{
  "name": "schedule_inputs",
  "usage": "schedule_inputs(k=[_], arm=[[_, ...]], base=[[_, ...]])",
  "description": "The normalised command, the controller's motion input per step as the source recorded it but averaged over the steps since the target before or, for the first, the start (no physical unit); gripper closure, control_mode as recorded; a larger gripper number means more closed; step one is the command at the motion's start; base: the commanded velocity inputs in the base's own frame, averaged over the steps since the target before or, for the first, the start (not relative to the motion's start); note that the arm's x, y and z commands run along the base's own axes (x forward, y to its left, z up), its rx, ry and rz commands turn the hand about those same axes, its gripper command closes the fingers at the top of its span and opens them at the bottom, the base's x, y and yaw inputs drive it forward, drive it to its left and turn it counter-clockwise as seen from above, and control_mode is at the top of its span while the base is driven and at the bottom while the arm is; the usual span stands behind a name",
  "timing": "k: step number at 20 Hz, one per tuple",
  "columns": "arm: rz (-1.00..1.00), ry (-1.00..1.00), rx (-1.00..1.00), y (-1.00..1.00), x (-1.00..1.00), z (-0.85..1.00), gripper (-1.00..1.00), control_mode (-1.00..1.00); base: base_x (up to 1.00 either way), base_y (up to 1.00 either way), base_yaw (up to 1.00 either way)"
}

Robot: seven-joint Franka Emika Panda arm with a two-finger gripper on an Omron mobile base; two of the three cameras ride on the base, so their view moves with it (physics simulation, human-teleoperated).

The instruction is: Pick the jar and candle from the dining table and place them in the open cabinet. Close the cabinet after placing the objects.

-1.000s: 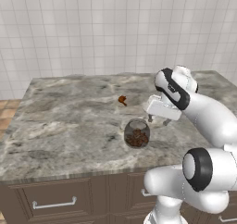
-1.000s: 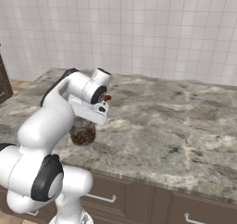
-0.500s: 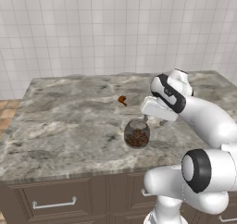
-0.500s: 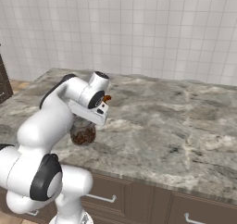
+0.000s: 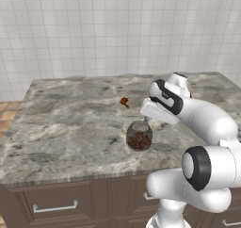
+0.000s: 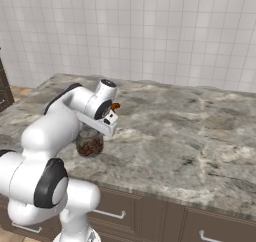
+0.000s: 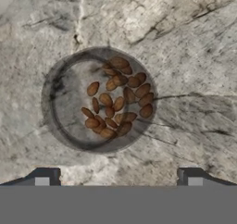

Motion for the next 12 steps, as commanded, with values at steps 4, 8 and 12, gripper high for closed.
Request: schedule_inputs(k=[4,8,12], arm=[[-0.11,0.00,-0.03,0.00,0.22,-0.20,-1.00,-1.00],[-0.06,0.00,-0.03,0.00,0.23,-0.20,-1.00,-1.00],[-0.01,0.04,0.00,0.00,0.25,-0.14,-1.00,-1.00]], base=[[0.00,0.00,0.00],[0.00,0.00,0.00],[0.00,0.00,0.00]])
